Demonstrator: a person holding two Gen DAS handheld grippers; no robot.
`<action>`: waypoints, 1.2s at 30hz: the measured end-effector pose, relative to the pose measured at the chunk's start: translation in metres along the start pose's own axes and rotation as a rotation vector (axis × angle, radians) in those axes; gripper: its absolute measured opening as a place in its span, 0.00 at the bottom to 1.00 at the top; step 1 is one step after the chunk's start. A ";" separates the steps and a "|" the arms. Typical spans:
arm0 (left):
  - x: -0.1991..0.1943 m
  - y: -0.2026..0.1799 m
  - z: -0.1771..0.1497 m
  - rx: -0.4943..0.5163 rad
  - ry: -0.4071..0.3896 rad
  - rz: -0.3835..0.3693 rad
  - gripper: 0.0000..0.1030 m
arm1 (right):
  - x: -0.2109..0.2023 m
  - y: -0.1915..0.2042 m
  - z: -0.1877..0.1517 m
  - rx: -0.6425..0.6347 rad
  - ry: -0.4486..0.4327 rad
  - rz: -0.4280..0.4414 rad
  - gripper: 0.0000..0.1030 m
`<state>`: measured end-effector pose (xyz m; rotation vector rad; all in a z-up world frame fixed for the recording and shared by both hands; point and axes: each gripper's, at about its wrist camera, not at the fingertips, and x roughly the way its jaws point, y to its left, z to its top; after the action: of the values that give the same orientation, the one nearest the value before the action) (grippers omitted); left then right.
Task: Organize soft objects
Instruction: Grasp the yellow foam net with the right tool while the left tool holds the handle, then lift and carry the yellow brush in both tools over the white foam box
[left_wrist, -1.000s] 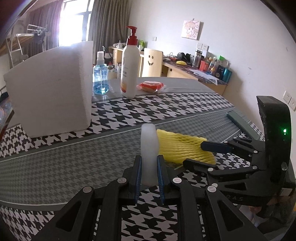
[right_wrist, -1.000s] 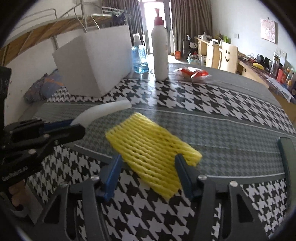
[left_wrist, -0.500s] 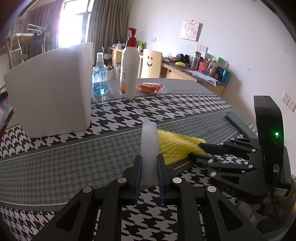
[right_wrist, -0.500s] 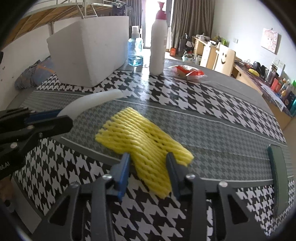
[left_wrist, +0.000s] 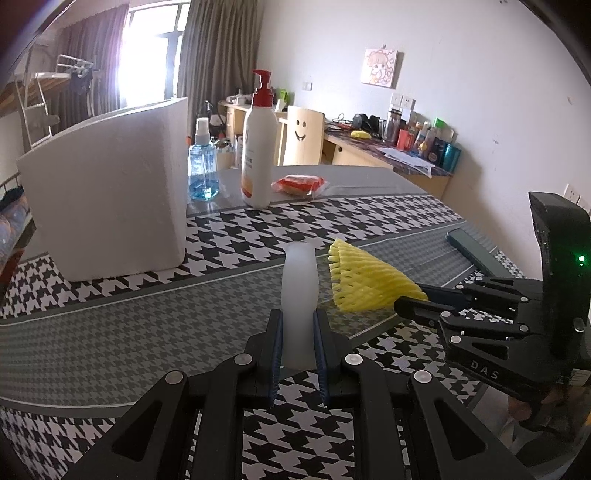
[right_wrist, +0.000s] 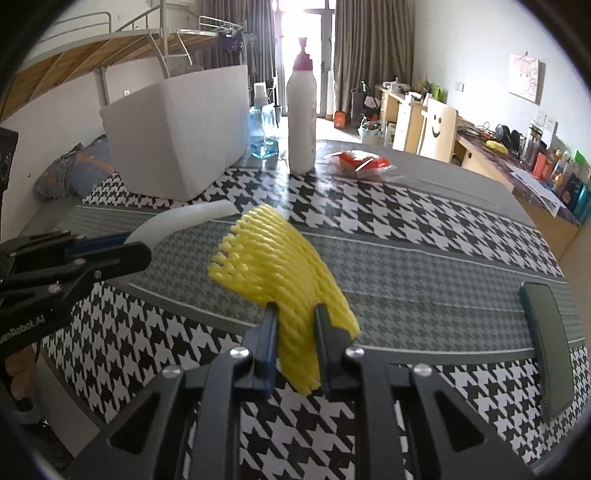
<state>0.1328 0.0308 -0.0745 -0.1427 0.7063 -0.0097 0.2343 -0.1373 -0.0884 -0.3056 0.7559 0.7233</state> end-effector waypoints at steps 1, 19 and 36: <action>-0.001 0.000 0.000 0.001 0.000 0.001 0.17 | -0.002 0.001 0.000 -0.001 -0.002 0.003 0.22; -0.014 -0.005 0.004 0.014 -0.036 0.042 0.17 | -0.022 0.000 0.002 0.020 -0.054 0.047 0.22; -0.029 -0.002 0.012 0.025 -0.081 0.069 0.17 | -0.031 0.001 0.013 0.019 -0.105 0.073 0.22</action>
<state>0.1185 0.0320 -0.0469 -0.0944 0.6302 0.0535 0.2248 -0.1447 -0.0573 -0.2215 0.6762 0.7939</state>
